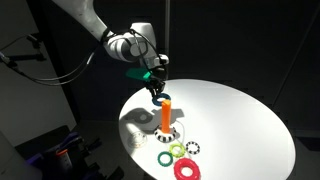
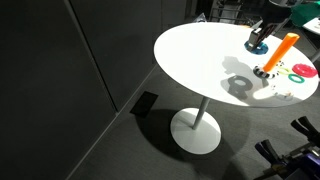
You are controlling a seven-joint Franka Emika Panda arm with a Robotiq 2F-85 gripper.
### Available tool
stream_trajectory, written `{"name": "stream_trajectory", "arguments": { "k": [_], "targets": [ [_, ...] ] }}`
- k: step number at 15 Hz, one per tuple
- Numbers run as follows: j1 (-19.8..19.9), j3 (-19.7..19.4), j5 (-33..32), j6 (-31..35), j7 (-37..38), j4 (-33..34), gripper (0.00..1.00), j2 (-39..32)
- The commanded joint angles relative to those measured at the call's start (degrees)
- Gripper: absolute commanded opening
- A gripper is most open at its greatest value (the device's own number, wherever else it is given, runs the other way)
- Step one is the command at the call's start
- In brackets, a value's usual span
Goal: Put the blue ring on the stack
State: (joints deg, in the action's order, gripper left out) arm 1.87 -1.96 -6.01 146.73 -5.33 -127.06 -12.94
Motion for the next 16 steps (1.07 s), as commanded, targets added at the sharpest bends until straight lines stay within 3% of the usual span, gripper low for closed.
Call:
{"name": "stream_trajectory", "arguments": {
  "k": [1,9,16],
  "targets": [
    [0.8,0.0,0.8,-5.4,-2.1,3.2,0.1,2.0],
    [2.0,-0.1,2.3,-13.7,-3.6,10.0,0.1,3.1],
    [2.8,-0.5,3.4,-20.2,-6.1,11.8,0.1,5.7]
  ]
}}
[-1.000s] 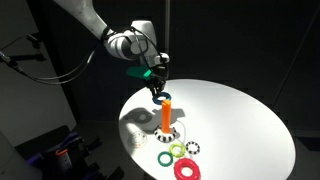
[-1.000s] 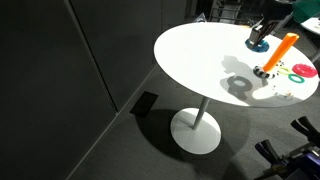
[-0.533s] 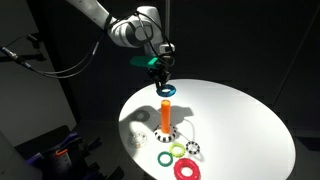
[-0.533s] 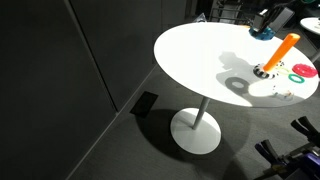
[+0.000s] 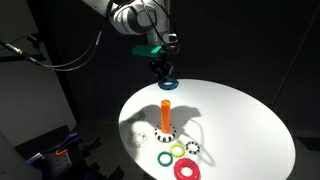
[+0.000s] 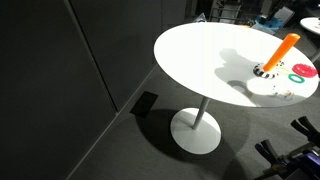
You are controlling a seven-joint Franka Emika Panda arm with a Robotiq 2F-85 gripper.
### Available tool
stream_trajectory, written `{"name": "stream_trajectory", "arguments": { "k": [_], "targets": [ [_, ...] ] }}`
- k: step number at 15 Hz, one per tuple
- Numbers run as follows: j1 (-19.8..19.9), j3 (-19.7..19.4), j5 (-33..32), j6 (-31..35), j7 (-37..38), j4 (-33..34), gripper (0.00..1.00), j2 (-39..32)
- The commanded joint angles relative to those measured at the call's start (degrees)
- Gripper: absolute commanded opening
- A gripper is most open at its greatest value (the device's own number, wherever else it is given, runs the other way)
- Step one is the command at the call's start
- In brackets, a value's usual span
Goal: Put the blue ring on the stack
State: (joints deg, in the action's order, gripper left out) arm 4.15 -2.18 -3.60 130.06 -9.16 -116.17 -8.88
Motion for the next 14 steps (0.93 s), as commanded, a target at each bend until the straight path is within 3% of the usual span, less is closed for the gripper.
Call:
{"name": "stream_trajectory", "arguments": {
  "k": [1,14],
  "targets": [
    [0.5,-0.5,0.6,-3.9,-2.1,0.7,0.1,2.0],
    [1.8,-3.2,-1.3,-5.5,-2.9,-3.4,0.1,4.4]
  ]
}}
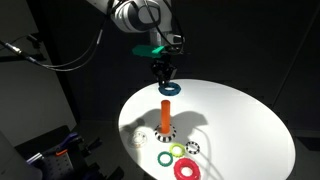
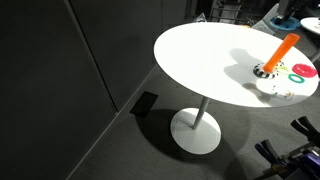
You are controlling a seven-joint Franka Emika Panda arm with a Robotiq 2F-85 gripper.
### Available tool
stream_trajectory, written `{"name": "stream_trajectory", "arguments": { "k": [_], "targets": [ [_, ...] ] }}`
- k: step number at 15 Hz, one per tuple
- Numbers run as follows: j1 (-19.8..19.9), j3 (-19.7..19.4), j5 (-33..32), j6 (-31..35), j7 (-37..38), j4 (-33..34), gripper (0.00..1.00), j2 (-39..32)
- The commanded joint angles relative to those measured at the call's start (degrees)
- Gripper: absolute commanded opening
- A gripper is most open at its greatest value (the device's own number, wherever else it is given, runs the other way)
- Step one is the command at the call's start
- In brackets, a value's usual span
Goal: Put the blue ring on the stack
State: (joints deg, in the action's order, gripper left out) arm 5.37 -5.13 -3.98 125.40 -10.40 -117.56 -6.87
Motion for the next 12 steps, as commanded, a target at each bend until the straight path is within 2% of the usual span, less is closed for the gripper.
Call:
{"name": "stream_trajectory", "arguments": {
  "k": [1,12],
  "targets": [
    [0.7,-0.4,-1.0,-0.8,-1.9,-2.6,0.1,2.6],
    [1.0,-1.2,-4.5,-1.0,-1.9,-7.5,0.1,6.2]
  ]
}}
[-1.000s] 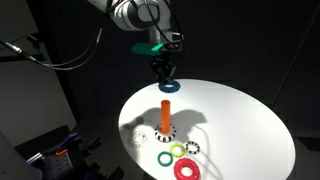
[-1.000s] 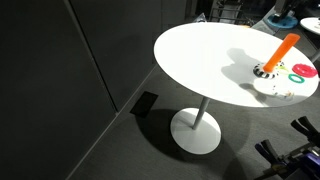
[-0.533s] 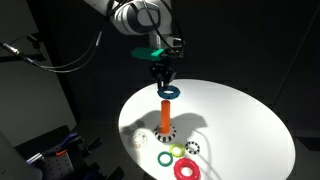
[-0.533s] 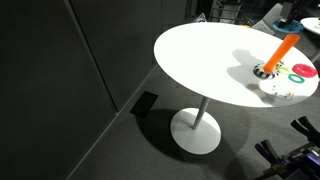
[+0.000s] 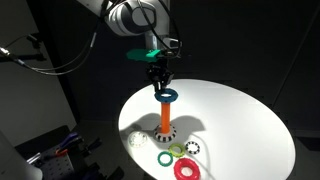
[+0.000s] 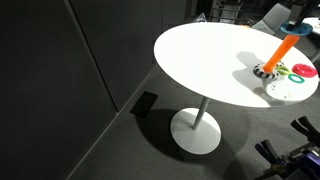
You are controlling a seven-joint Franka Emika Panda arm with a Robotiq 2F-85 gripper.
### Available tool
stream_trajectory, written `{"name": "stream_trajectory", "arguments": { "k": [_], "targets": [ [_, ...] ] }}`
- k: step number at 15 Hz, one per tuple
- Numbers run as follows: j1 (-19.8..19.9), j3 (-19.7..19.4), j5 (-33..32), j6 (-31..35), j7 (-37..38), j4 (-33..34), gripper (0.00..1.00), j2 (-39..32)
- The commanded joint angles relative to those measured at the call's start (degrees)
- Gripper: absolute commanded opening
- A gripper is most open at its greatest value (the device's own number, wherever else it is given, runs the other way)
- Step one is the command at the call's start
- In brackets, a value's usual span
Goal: Put the blue ring on the stack
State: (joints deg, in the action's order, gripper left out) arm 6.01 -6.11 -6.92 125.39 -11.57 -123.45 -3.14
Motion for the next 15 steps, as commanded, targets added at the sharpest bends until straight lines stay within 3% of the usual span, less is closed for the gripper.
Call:
{"name": "stream_trajectory", "arguments": {
  "k": [1,15],
  "targets": [
    [0.3,-0.3,-2.1,-0.7,-0.4,-1.9,0.1,2.5],
    [0.5,-0.9,-3.3,-0.1,-0.5,-2.2,0.1,1.7]
  ]
}}
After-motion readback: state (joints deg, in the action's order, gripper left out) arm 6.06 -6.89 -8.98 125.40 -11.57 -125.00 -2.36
